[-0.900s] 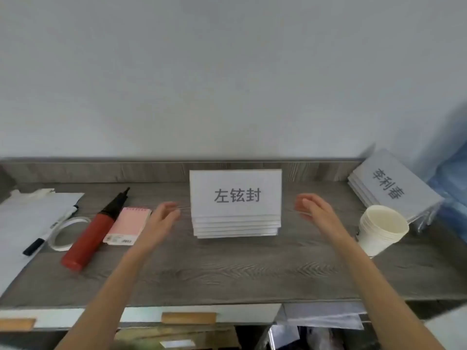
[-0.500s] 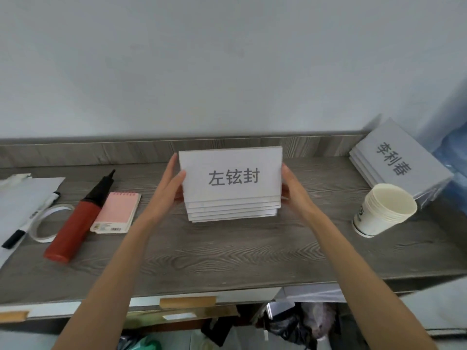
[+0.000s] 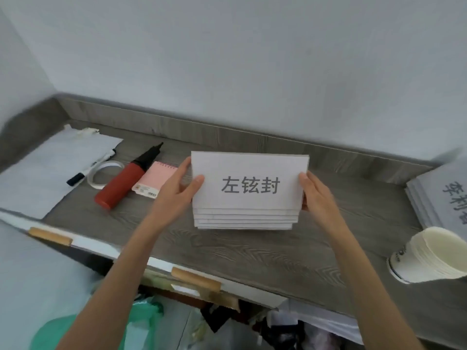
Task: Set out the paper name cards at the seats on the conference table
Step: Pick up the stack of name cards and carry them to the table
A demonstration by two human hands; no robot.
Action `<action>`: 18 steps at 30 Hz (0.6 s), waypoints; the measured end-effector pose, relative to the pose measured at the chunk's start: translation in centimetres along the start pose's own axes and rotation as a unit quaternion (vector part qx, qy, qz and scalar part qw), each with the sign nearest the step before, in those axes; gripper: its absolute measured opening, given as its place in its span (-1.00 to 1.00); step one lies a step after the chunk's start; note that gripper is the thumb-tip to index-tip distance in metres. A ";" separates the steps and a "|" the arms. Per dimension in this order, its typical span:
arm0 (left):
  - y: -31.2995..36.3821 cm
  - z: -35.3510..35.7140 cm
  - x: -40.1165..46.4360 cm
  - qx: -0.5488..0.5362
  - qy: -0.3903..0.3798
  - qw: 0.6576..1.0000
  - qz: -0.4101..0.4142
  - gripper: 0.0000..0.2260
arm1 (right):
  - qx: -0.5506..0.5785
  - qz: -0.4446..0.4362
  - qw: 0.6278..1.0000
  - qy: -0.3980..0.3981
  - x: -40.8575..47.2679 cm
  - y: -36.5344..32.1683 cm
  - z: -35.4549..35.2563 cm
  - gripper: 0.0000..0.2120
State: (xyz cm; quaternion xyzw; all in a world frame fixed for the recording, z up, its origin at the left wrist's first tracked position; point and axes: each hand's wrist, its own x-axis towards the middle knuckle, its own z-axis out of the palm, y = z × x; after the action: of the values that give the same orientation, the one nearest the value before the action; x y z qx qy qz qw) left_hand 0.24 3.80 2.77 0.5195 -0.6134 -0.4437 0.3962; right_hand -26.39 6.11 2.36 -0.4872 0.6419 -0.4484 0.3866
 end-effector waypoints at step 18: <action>0.1 8.4 -49.4 -0.023 0.716 0.647 -0.261 -0.40 | -0.059 -0.206 0.704 -0.677 -26.4 -2.4 17.6 -0.71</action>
State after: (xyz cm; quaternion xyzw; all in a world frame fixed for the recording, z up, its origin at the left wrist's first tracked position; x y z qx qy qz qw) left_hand -0.52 53.76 -0.83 0.8050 0.0324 -0.0322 0.5916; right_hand -3.28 27.93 0.97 -0.8016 0.1163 -0.0274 0.5857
